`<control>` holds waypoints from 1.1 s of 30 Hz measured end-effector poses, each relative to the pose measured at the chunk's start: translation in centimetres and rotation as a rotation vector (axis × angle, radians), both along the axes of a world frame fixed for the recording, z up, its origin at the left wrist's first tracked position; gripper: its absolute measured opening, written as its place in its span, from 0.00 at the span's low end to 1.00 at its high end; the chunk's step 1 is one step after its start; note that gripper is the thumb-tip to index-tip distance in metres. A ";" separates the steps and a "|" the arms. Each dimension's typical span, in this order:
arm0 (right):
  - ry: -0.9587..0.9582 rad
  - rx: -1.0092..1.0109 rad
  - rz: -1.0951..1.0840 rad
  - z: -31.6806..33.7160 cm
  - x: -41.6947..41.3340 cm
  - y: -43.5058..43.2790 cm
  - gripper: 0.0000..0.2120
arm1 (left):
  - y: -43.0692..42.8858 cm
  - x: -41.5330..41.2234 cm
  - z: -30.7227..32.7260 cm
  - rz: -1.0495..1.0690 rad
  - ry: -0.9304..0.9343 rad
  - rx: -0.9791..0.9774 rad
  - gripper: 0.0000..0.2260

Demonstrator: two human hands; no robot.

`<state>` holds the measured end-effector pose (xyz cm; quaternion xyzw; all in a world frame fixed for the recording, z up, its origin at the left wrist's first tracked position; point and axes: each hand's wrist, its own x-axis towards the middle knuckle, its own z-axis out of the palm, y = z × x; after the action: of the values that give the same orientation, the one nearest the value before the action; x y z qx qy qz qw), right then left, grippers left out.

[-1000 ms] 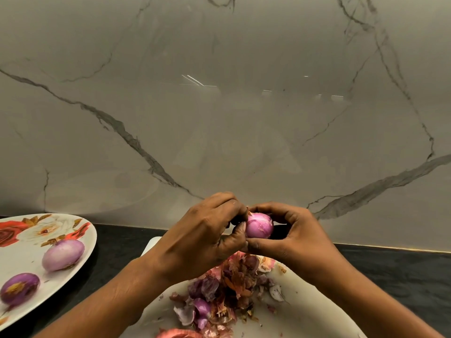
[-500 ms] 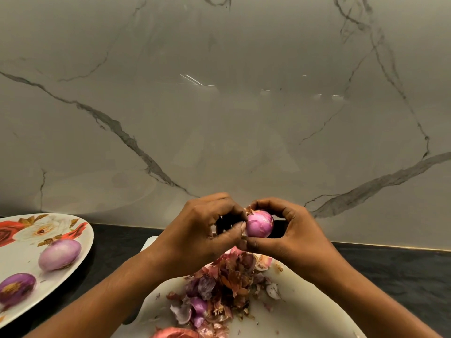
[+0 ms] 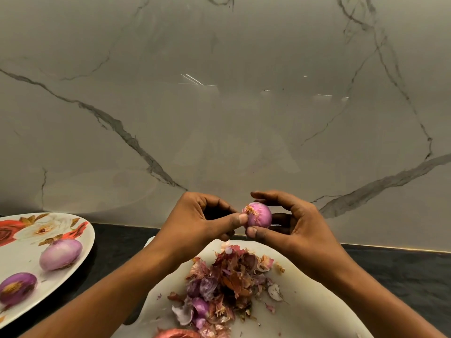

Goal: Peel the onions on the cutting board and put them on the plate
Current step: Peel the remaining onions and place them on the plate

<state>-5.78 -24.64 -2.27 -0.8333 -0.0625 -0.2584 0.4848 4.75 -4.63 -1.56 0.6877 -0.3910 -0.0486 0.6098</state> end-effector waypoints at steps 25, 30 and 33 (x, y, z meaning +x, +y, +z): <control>0.014 -0.115 -0.093 0.0 -0.3 0.4 0.25 | 0.0 0.0 -0.6 0.097 -0.288 0.047 0.04; 0.006 -0.126 -0.092 0.0 -0.3 0.8 0.23 | 0.0 -0.3 -0.6 0.093 -0.316 0.041 0.02; 0.009 0.013 -0.007 0.2 -0.3 0.9 0.21 | -0.1 -0.5 -0.2 0.065 -0.088 -0.040 0.03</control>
<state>-6.05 -23.75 -2.07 -0.8315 -0.0555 -0.2567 0.4895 4.22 -4.74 -1.77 0.6893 -0.3955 0.0092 0.6069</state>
